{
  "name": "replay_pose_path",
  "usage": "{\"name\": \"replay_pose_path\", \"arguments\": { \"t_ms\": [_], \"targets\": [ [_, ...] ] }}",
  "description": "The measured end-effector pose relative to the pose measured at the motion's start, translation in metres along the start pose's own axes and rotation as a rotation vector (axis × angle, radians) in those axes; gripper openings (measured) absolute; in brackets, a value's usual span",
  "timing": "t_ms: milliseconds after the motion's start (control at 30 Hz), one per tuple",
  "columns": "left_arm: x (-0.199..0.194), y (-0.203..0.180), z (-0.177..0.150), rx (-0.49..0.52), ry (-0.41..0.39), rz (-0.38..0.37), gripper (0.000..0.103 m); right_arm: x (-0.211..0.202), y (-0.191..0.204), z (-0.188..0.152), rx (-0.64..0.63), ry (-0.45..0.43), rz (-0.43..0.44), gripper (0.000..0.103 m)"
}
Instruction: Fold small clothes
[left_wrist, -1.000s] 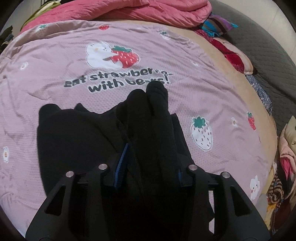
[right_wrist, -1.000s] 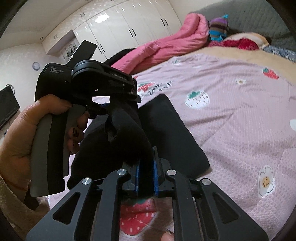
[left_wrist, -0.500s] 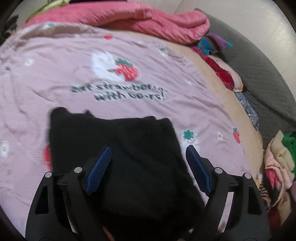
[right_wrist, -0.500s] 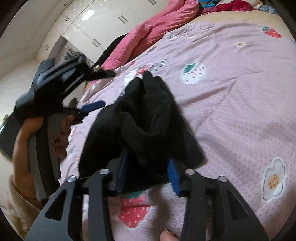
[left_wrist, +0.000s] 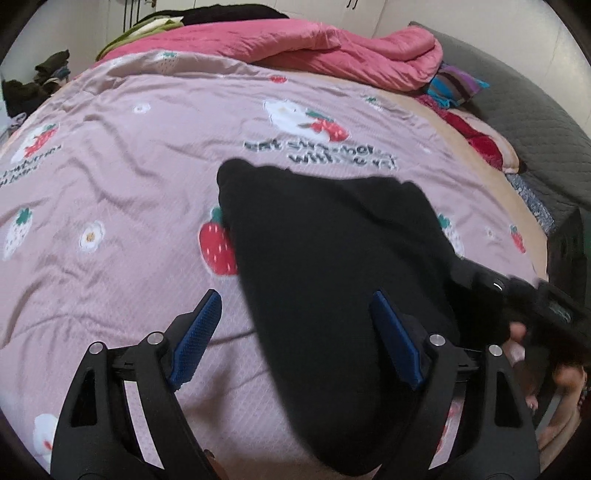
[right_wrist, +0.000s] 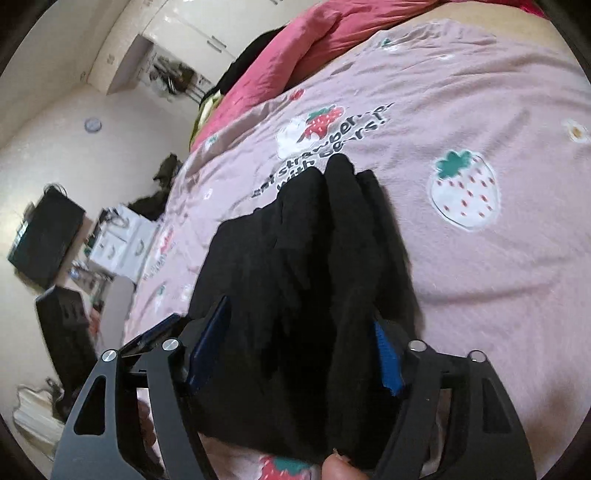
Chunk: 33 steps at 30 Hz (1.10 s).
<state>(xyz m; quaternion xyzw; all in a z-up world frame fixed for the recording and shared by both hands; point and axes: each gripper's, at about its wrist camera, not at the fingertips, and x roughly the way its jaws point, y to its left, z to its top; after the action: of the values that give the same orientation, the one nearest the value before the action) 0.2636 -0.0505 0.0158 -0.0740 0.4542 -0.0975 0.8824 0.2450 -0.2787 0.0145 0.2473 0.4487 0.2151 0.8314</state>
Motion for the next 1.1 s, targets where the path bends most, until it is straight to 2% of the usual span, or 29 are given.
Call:
{"name": "replay_pose_path", "arguments": {
  "t_ms": [100,200,300,367,433,533,867,1100],
  "targets": [
    [0.003,0.002,-0.002,-0.010,0.013,-0.010,0.078,-0.005,0.008,0.000,-0.046,-0.013,-0.007,0.021],
    [-0.002,0.002,-0.003,-0.013,0.018,-0.043,0.078,-0.033,0.013,-0.003,-0.085,-0.069,0.034,0.020],
    [-0.003,-0.004,-0.008,0.001,0.037,-0.079,0.078,-0.033,0.008,-0.004,-0.129,-0.072,-0.042,0.020],
    [-0.001,-0.009,-0.013,0.015,0.048,-0.079,0.078,-0.020,-0.003,-0.010,-0.122,-0.031,-0.082,0.020],
    [0.003,-0.014,-0.018,0.024,0.056,-0.079,0.078,-0.014,-0.015,-0.015,-0.076,-0.019,-0.078,0.023],
    [0.002,-0.015,-0.021,0.020,0.055,-0.083,0.078,-0.021,-0.016,-0.018,-0.076,-0.038,-0.091,0.027],
    [-0.005,-0.018,-0.022,0.035,0.043,-0.075,0.078,-0.045,0.002,-0.032,-0.153,-0.106,-0.191,0.031],
    [-0.013,-0.022,-0.026,0.036,0.033,-0.082,0.079,-0.063,0.011,-0.046,-0.199,-0.131,-0.233,0.054]
  ]
}}
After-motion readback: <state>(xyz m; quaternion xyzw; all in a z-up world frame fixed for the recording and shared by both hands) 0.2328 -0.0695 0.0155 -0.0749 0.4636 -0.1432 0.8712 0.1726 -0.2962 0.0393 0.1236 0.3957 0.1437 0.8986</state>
